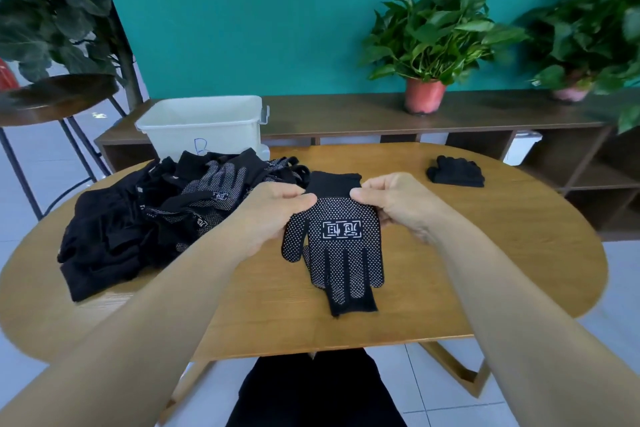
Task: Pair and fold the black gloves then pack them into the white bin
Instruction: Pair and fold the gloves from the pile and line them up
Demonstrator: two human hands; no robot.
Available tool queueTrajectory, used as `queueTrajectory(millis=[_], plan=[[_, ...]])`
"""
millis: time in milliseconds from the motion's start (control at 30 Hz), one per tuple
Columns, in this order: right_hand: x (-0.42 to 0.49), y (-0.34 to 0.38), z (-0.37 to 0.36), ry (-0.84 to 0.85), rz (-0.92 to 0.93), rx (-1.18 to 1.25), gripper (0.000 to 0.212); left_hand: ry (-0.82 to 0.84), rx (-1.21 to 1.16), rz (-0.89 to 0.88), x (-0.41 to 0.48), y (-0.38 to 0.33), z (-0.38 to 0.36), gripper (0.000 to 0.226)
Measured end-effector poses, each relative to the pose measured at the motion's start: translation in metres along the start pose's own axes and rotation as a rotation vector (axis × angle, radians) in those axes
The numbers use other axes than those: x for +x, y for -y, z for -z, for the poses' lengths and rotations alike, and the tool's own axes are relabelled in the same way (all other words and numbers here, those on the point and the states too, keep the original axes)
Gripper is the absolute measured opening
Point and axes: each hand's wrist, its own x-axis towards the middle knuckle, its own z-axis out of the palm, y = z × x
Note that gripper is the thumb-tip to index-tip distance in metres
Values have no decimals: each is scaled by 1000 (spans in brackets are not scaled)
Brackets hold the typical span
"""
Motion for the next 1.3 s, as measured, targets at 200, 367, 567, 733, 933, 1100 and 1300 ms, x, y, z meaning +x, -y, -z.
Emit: queueTrajectory(millis=[200, 367, 567, 733, 933, 1100, 1300], plan=[[54, -22, 16, -124, -11, 0, 24, -51, 80, -67, 63, 3, -10, 40], [99, -29, 31, -197, 38, 2, 37, -89, 101, -83, 122, 4, -10, 18], [117, -61, 32, -194, 31, -28, 39, -61, 145, -84, 140, 29, -14, 29], [105, -94, 21, -120, -35, -21, 47, -10, 174, -75, 119, 53, -22, 31], [75, -91, 16, -108, 102, -42, 25, -41, 212, -203, 95, 53, -23, 8], [29, -135, -3, -65, 88, -389, 17, -35, 471, -292, 51, 116, -30, 37], [7, -157, -24, -218, 336, -701, 8, -102, 887, -663, 28, 151, -41, 23]])
